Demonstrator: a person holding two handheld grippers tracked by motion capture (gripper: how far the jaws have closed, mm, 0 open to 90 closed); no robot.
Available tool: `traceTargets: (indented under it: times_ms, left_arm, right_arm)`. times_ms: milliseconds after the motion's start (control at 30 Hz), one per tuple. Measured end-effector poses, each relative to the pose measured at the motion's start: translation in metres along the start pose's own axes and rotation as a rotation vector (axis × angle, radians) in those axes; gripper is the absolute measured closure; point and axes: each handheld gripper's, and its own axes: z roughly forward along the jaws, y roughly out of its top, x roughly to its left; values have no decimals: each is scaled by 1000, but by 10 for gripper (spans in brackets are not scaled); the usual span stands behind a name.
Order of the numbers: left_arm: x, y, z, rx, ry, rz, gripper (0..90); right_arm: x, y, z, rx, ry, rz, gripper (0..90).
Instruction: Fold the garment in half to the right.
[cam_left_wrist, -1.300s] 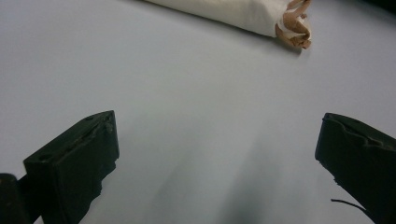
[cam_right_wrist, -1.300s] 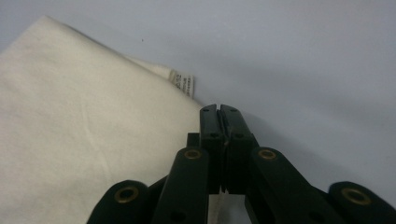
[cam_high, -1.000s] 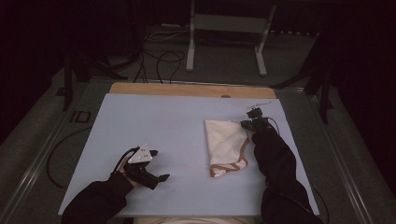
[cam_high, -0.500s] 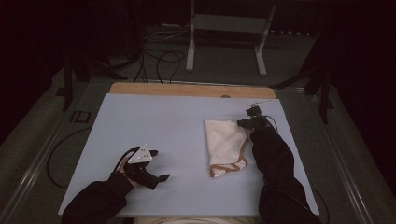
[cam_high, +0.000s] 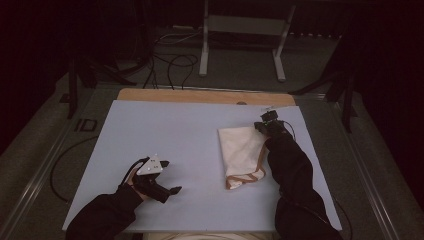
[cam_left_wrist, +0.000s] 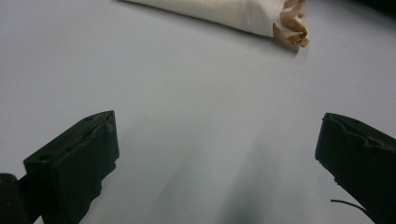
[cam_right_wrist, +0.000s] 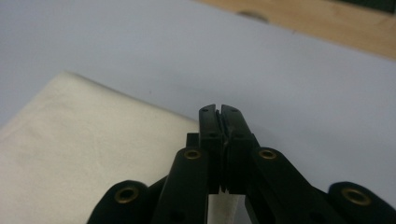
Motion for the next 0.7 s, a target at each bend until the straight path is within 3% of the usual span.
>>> traceTargets:
  times_ms: [200,700]
  left_arm:
    - [0,0,-1,-3,1,3,1]
    - [0,0,-1,-8,6,6,1]
  right_arm:
    - [-3,2,2,5,-15,-3,888]
    - [-7,-16,25,65,-7,18,876]
